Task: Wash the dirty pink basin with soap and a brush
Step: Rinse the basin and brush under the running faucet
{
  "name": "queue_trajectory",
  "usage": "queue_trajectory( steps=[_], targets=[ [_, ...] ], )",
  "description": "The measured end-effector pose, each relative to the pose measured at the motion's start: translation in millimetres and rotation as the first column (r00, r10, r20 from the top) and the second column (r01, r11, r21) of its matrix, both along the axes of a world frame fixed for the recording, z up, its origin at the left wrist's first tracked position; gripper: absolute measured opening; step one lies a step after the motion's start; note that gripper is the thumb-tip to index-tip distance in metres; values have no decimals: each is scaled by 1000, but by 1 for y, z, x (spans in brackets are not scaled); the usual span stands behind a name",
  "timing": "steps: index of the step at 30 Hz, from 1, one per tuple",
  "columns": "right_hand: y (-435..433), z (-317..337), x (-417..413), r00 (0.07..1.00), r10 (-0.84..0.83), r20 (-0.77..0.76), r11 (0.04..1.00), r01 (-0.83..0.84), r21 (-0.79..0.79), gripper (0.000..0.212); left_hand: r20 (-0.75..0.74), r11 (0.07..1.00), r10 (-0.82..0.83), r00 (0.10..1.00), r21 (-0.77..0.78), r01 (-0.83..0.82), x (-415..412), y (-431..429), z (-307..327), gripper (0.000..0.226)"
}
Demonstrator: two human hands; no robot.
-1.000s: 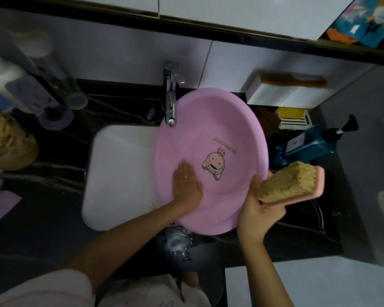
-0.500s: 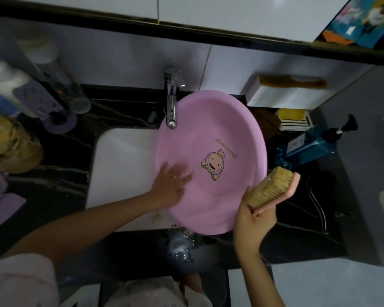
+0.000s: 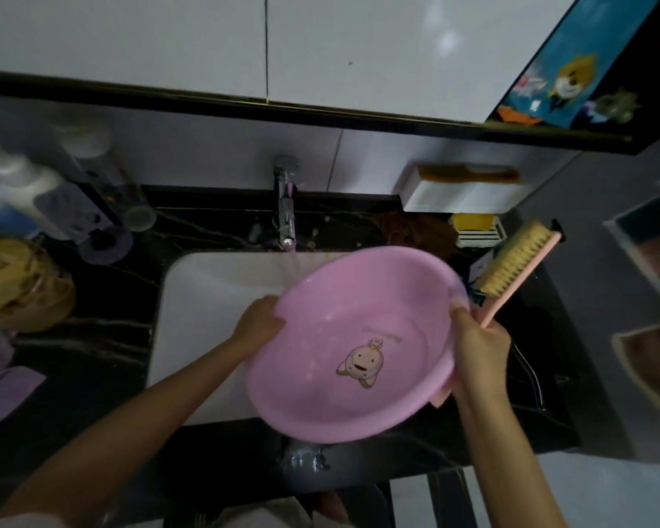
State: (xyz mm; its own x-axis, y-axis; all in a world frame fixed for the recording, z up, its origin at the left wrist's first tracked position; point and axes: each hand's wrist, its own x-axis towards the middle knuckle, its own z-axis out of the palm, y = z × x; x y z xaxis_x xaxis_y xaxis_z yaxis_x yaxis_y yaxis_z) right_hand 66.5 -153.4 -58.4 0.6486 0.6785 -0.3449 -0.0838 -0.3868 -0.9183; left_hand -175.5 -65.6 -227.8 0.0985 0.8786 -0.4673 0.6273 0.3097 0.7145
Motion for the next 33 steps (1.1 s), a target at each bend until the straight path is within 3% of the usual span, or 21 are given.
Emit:
queue_trajectory(
  steps=[4,11,17,21,25,29,33],
  targets=[
    [2,-19,29,992,-12,-124,979,-14,-204,22,28,999,5,1000,-49,-3,-35,-8,28,56],
    [15,-67,33,949,190,-253,895,-273,-352,35,84,961,276,958,-40,-273,-88,-16,98,19],
    [32,-95,-8,874,336,-351,838,-448,-311,39,149,916,329,932,189,-354,-109,-43,158,43],
    [51,-114,-40,845,457,-279,771,-533,-350,56,104,854,361,927,362,-373,-109,-65,182,49],
    [62,-134,-61,856,477,-199,793,-517,-323,62,47,810,385,922,462,-362,-119,-71,168,53],
    [65,-141,-68,892,415,-181,879,-444,-175,48,13,807,375,927,487,-334,-133,-71,141,53],
    [62,-139,-60,898,403,-176,903,-422,-82,32,-38,827,402,915,443,-346,-133,-70,112,54]
  ],
)
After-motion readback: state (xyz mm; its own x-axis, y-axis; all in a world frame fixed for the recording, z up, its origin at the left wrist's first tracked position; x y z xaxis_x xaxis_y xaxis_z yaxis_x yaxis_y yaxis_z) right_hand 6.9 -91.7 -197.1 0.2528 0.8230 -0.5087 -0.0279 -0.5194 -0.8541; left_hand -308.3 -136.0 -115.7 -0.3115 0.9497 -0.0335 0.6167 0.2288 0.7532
